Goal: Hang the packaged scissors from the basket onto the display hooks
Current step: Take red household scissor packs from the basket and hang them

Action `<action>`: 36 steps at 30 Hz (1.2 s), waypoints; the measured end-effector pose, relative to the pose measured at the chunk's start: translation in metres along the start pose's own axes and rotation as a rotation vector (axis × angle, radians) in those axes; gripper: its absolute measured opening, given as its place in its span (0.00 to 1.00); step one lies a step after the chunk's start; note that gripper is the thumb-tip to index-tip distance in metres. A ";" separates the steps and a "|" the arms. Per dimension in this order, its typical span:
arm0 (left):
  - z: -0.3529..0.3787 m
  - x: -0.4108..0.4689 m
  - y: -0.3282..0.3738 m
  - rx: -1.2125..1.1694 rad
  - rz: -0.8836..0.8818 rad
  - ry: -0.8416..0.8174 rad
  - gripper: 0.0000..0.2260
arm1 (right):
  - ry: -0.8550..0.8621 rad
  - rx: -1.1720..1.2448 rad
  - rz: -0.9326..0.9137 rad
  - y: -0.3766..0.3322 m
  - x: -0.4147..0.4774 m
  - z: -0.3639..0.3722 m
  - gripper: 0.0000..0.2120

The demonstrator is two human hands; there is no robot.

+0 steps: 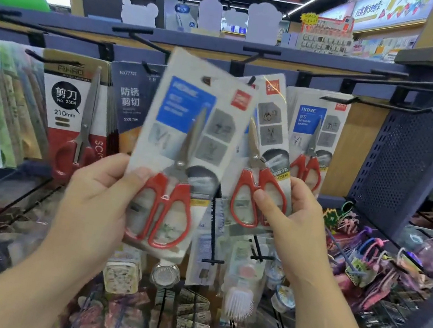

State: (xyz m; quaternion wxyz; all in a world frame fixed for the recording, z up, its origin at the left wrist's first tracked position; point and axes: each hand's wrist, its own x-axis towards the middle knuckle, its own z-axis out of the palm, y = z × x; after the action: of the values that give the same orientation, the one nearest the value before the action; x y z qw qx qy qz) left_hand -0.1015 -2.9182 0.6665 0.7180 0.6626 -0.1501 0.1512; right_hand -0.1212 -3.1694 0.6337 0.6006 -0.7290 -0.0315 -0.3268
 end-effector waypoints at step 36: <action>0.105 0.058 -0.105 0.252 -0.036 0.108 0.05 | 0.125 -0.259 0.178 0.065 0.058 0.035 0.11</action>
State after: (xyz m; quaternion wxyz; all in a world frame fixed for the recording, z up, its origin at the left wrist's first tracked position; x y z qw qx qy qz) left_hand -0.0066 -3.0301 0.6040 0.6389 0.7409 -0.0789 0.1914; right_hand -0.0317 -3.1762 0.6054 0.5288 -0.7786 0.1129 -0.3184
